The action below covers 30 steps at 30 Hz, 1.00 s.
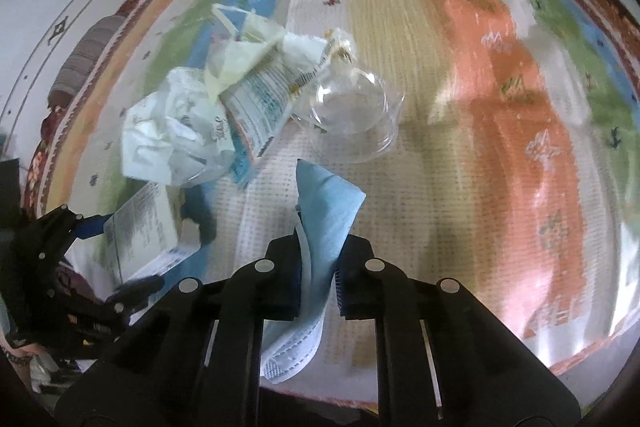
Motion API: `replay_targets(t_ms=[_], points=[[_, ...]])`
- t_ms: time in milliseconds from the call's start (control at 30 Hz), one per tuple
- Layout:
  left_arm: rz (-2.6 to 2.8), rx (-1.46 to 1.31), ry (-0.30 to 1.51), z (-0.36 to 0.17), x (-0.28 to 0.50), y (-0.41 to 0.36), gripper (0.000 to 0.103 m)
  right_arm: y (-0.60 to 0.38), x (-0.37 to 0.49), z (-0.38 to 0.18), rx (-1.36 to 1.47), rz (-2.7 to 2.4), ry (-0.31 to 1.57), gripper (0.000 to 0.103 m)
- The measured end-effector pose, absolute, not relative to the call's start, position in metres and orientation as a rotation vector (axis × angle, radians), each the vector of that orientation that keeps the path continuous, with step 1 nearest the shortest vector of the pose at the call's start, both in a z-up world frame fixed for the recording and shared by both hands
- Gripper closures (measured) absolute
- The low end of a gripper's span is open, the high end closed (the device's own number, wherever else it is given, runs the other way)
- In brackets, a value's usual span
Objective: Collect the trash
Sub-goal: 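Carry the medicine box in the left tool and the mask in the right tool over the bin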
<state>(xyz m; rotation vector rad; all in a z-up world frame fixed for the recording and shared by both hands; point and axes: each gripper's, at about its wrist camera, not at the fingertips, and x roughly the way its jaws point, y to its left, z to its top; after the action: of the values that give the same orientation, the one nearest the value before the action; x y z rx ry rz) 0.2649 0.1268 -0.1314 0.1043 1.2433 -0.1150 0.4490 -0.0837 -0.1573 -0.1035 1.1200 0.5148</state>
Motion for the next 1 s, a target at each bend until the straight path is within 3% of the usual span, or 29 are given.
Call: replay_targets(t_ms=[300,1000], points=[[0.034,-0.074,1.324,-0.113,0.25,0.098,0.022,-0.104,0.431,-0.123,-0.163,0.569,1.051,0.093],[0.068,-0.299,1.171,-0.048,0.188,0.084,0.023,-0.13,0.36,-0.071,-0.255,0.649,0.944,0.092]])
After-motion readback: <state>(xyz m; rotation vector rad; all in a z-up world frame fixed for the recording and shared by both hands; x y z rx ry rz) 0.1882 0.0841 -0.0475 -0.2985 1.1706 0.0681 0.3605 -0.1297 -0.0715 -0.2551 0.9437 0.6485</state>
